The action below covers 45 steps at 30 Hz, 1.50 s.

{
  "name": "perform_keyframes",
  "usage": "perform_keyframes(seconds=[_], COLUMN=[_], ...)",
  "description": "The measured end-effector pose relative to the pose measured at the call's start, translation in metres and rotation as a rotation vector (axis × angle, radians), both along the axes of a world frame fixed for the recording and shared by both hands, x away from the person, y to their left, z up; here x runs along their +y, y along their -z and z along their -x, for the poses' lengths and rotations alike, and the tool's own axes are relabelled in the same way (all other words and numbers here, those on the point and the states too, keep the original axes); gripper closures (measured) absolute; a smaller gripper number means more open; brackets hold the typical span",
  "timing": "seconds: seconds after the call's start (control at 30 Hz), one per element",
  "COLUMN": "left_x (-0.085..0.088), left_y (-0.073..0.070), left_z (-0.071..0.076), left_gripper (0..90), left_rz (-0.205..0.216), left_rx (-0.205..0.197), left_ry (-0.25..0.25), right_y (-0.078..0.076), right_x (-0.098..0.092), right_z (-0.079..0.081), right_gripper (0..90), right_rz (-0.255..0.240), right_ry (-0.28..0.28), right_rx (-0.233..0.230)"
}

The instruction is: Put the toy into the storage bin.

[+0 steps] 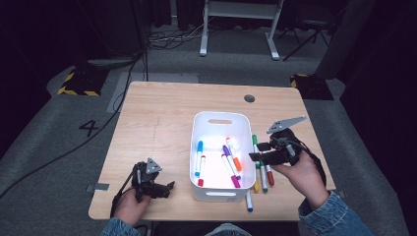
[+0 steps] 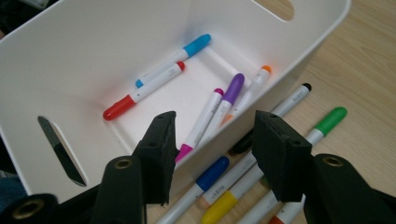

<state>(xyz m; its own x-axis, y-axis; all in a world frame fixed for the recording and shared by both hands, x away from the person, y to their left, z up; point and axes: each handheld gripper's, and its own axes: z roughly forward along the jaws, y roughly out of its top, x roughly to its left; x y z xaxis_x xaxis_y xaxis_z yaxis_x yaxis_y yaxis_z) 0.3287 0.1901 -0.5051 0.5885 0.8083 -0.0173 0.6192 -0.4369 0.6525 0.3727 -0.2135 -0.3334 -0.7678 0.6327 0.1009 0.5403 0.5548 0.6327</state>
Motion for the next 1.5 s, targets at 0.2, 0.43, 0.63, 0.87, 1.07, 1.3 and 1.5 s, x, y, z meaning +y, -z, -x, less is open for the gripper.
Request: perform_keyframes(seconds=[0.2,0.43,0.63,0.87,1.07,1.3,1.5], left_x=[0.000,0.000,0.000,0.000,0.001,0.001,0.001], left_y=[0.000,0.000,0.000,0.000,0.000,0.000,0.000], left_z=[0.000,0.000,0.000,0.000,0.001,0.001,0.002], left_gripper=[0.0,0.0,0.0,0.0,0.0,0.0,0.0], left_rz=[0.000,-0.001,-0.001,0.000,-0.001,0.002,0.001], left_rx=[0.000,0.002,0.002,0.001,-0.005,-0.001,0.001], left_ry=[0.000,-0.001,0.001,0.002,-0.007,-0.005,-0.008], right_y=[0.012,0.036,0.062,0.094,0.114,0.128,0.134], right_x=[-0.024,-0.047,-0.057,-0.066,-0.067,-0.068,-0.071], right_z=[-0.013,-0.033,-0.047,-0.057,-0.063,-0.066,-0.068], right_gripper=[50.5,51.0,51.3,51.8,52.2,52.7,63.4], right_rz=[0.010,0.014,0.048,0.080,0.091,0.108,0.151], right_ry=[0.081,0.159,0.205,0.238,0.242,0.239,0.247], right_rx=[0.024,0.077,0.108,0.155,0.185,0.205,0.204])
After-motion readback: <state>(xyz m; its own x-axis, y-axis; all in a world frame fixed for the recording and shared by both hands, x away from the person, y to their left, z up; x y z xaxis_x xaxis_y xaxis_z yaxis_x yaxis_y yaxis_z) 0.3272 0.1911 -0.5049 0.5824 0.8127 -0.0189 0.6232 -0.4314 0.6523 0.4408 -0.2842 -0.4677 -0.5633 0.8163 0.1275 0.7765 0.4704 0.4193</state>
